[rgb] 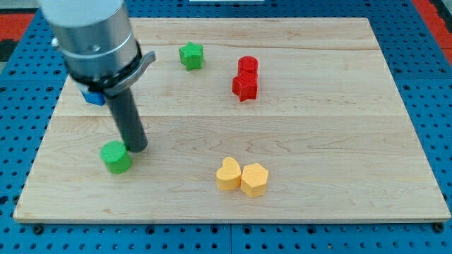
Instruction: Place the arm right to the green star
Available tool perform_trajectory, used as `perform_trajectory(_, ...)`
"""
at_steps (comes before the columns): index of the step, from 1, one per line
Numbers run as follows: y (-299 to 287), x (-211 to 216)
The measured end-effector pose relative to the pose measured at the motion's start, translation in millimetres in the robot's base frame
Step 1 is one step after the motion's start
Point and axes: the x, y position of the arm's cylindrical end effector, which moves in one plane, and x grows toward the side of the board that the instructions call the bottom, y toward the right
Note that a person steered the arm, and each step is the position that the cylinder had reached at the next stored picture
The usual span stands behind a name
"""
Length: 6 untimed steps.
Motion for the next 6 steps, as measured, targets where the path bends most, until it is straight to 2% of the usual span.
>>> perform_trajectory(1, -9.0, 22.9)
perform_trajectory(2, -44.9, 22.8)
perform_trajectory(3, -44.4, 14.4)
perform_trajectory(5, 38.8, -118.6)
perform_trajectory(6, 100.3, -166.3)
